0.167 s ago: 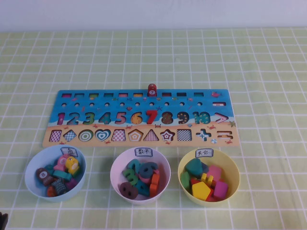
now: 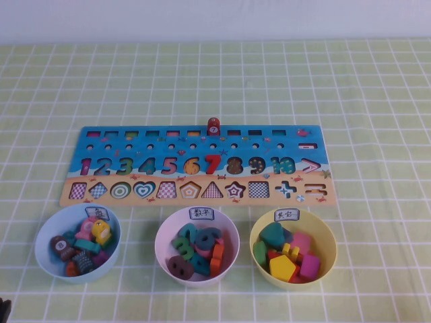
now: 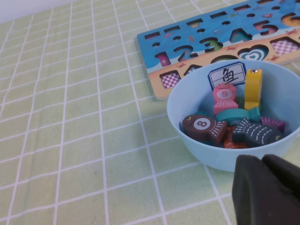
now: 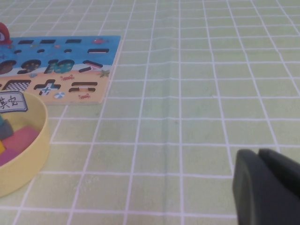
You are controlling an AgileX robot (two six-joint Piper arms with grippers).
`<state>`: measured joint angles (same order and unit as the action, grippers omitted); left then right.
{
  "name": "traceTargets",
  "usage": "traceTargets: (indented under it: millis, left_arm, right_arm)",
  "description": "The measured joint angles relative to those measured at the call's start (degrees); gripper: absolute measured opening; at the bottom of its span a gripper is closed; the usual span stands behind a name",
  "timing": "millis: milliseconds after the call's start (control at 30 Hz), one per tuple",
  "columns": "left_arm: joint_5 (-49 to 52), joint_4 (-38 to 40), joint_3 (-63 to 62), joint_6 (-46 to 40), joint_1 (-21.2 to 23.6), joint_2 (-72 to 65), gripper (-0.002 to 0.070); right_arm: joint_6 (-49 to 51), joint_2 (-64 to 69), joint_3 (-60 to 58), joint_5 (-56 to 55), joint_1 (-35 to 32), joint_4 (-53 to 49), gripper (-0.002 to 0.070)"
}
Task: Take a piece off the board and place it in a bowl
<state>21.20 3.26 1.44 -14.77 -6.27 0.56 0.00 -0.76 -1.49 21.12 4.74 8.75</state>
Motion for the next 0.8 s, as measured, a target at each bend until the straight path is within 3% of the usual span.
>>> traceTargets:
  millis: [267, 367, 567, 800]
  left_arm:
    - [0.00, 0.00, 0.00, 0.00, 0.00, 0.00, -0.0004]
    - [0.00, 0.00, 0.00, 0.00, 0.00, 0.00, -0.0004]
    - [0.00, 0.00, 0.00, 0.00, 0.00, 0.00, -0.0004]
    - [0.00, 0.00, 0.00, 0.00, 0.00, 0.00, -0.0005]
  right_arm:
    - [0.00, 0.00, 0.00, 0.00, 0.00, 4.78, -0.0017]
    - [0.00, 0.00, 0.00, -0.94, 0.00, 16.90, -0.0017]
    - [0.00, 0.00, 0.00, -5.95, 0.00, 52.16, -0.0017]
    - [0.00, 0.00, 0.00, -12.00, 0.00, 51.85, -0.0017]
